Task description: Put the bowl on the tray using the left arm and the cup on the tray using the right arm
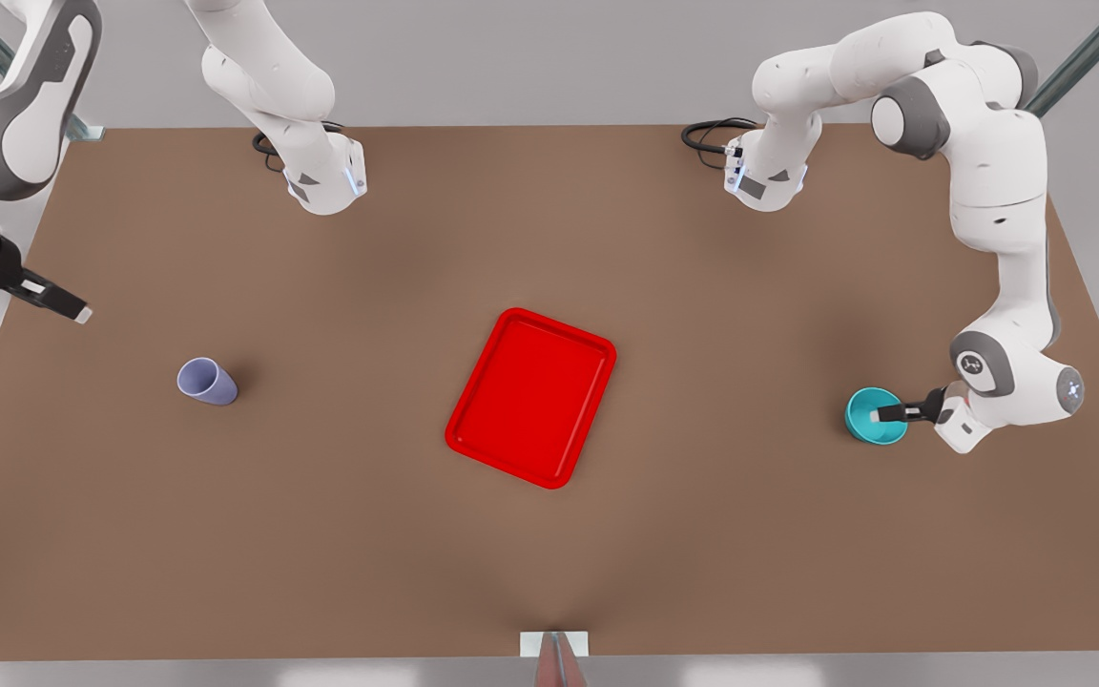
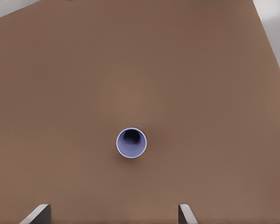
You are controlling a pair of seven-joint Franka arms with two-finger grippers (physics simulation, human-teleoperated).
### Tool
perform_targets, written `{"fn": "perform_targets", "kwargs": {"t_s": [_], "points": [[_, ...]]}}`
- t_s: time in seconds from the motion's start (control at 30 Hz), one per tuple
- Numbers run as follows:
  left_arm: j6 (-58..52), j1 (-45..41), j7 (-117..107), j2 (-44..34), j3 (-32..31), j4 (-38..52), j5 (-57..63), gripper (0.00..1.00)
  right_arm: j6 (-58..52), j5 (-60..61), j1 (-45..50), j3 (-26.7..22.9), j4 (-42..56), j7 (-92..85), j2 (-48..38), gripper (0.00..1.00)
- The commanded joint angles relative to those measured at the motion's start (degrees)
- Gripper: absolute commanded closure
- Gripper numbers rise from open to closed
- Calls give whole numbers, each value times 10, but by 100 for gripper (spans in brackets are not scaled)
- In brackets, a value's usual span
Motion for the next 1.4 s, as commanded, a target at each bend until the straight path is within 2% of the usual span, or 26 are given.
{"fn": "perform_targets", "kwargs": {"t_s": [0.0, 0.07, 0.17, 0.2, 0.47, 0.63, 0.73, 0.87, 0.97, 1.07, 1.17, 1.37], "points": [[0, 0, 0, 2, 0, 0, 3, 59, 0, 0, 124, 1, -1, 0, 0, 0], [3, 0, -1, 2, 0, 1, 2, 70, 0, 0, 124, 1, -1, 0, 0, 0], [22, 0, -1, 2, -2, 0, 3, 71, 0, 0, 124, 1, 0, 0, 0, 0], [27, 0, -1, 2, -2, 0, 2, 77, 0, 0, 124, 1, 0, 0, 0, 0], [46, 0, -7, 8, -4, 1, 1, 79, -1, 0, 125, 1, 0, 0, 0, 0], [9, -11, -15, -19, -25, 2, -33, 79, 0, 0, 124, 1, 0, 0, 0, 0], [8, -94, -19, -50, -31, 1, -32, 79, -1, 0, 124, 1, 0, 0, 0, 0], [9, -298, -126, -72, -31, 5, -32, 79, -1, 0, 124, 1, 0, 0, 0, 0], [-19, -334, -205, -74, -76, 3, -32, 79, -1, 0, 124, 1, 0, 0, 0, 0], [-9, -402, -302, -66, -76, 16, -34, 79, 1, 0, 123, 1, 0, 0, 0, 0], [19, -410, -330, -59, -76, 17, -90, 79, 0, -3, 124, 0, -1, 1, 0, 0], [47, -466, -337, -42, -75, 12, -90, 79, 0, -4, 124, 0, -1, 1, 0, 0]]}}
